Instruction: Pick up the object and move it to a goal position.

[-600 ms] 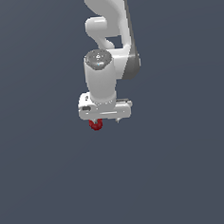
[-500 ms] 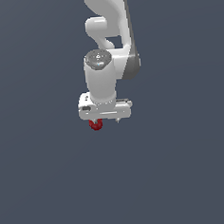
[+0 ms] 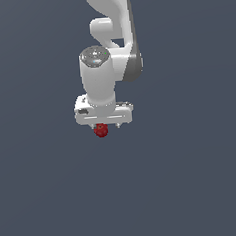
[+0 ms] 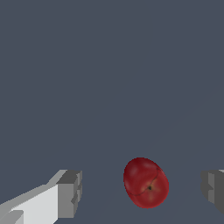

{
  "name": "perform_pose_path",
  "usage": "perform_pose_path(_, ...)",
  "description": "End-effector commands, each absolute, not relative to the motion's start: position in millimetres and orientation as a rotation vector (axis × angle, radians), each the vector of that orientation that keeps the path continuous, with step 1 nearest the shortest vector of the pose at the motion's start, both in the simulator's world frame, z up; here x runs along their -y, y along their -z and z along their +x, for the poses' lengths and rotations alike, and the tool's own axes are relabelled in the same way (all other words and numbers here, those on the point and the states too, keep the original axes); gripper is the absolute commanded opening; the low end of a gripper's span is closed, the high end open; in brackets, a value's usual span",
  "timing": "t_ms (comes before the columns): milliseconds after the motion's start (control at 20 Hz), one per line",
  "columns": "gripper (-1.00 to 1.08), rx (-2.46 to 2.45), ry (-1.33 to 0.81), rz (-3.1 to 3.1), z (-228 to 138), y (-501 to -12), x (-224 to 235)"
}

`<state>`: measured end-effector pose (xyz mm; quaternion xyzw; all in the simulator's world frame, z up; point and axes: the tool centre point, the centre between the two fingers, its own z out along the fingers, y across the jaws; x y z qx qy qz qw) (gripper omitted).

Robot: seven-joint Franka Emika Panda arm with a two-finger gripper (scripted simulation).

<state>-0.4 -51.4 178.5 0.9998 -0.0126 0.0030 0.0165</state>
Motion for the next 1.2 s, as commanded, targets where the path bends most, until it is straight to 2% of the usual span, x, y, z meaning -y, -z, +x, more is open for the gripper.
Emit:
perform_pose_path(0, 1.00, 0.037, -0.009, 3.108, 0, -179, 52)
perform_pose_path(600, 1.00, -0.099, -0.005, 3.112, -12, -164, 60)
perform_pose_path(1150, 1.00, -0.427, 0.001, 3.097, -41, -131, 77)
